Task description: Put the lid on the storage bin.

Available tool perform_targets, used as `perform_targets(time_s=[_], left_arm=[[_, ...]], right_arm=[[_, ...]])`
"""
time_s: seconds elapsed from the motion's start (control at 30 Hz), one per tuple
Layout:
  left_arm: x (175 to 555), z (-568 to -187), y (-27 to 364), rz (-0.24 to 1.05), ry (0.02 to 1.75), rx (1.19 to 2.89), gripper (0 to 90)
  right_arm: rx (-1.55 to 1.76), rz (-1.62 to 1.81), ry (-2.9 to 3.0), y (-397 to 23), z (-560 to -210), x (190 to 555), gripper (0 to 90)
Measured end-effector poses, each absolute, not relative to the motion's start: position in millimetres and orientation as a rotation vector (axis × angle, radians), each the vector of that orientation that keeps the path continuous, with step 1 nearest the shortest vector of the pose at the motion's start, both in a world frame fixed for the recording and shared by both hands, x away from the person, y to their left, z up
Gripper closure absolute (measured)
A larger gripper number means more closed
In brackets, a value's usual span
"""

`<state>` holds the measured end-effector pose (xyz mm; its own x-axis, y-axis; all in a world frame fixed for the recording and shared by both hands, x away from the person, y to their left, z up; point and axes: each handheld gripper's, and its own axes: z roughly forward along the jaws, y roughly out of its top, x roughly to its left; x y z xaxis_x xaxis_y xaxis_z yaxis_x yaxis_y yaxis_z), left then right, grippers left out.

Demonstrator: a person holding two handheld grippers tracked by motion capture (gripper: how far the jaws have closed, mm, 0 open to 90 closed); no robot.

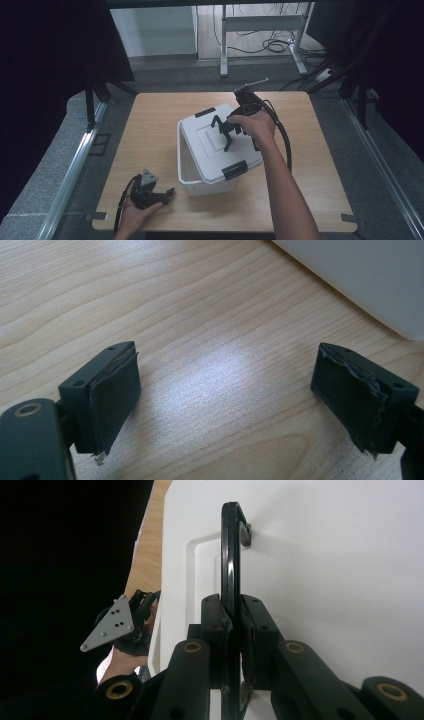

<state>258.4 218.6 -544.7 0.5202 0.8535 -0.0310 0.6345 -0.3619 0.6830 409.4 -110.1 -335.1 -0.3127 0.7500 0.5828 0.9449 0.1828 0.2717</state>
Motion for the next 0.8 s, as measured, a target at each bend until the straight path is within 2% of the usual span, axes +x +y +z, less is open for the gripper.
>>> perform_targets(time_s=[0.8], left_arm=[[258.4, -544.6, 218.7, 0.440, 1.204, 2.120, 12.3]], right_arm=[[-1.632, -0.839, -2.126, -113.9, -343.4, 405.8, 82.2]])
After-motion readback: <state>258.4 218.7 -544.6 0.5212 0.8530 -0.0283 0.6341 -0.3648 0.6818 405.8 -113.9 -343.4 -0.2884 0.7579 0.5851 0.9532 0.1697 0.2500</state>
